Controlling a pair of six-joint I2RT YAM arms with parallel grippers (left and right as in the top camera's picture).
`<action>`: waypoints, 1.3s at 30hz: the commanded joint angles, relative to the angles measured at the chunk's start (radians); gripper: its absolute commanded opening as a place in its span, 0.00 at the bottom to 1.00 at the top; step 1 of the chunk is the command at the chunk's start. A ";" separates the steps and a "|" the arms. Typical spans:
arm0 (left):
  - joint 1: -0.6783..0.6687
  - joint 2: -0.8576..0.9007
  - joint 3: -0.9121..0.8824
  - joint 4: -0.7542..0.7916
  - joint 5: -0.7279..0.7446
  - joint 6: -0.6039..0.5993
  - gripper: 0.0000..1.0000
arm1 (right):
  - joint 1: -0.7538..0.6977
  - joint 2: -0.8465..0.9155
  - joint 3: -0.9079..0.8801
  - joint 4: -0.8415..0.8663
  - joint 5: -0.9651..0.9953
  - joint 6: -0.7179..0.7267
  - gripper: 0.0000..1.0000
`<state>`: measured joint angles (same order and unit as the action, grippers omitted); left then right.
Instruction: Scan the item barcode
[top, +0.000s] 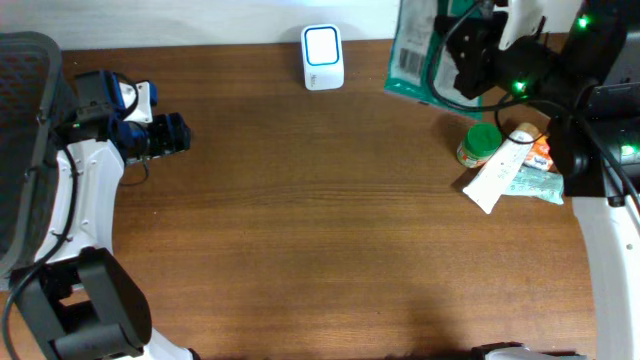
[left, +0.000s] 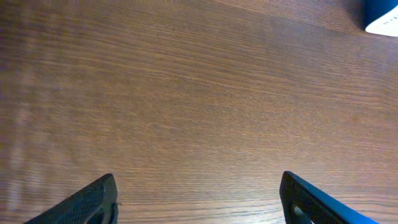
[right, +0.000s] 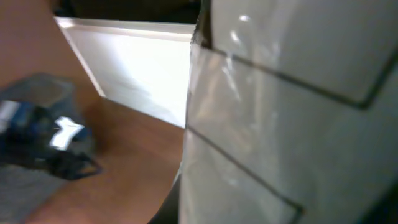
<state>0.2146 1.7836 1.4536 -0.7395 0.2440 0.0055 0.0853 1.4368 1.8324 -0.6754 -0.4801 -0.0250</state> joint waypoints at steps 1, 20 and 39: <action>0.023 -0.043 0.008 0.017 0.014 0.061 0.87 | -0.007 -0.022 0.004 0.012 0.150 -0.118 0.04; 0.026 -0.043 0.008 0.009 0.014 0.060 0.99 | -0.261 0.093 0.004 0.026 -0.817 0.589 0.04; 0.050 -0.073 0.618 -0.566 0.027 0.651 0.99 | -0.031 0.119 0.004 -0.096 -0.386 0.316 0.04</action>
<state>0.2539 1.7111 2.0628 -1.2976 0.2539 0.5419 0.0109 1.5600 1.8305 -0.7753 -0.9829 0.3313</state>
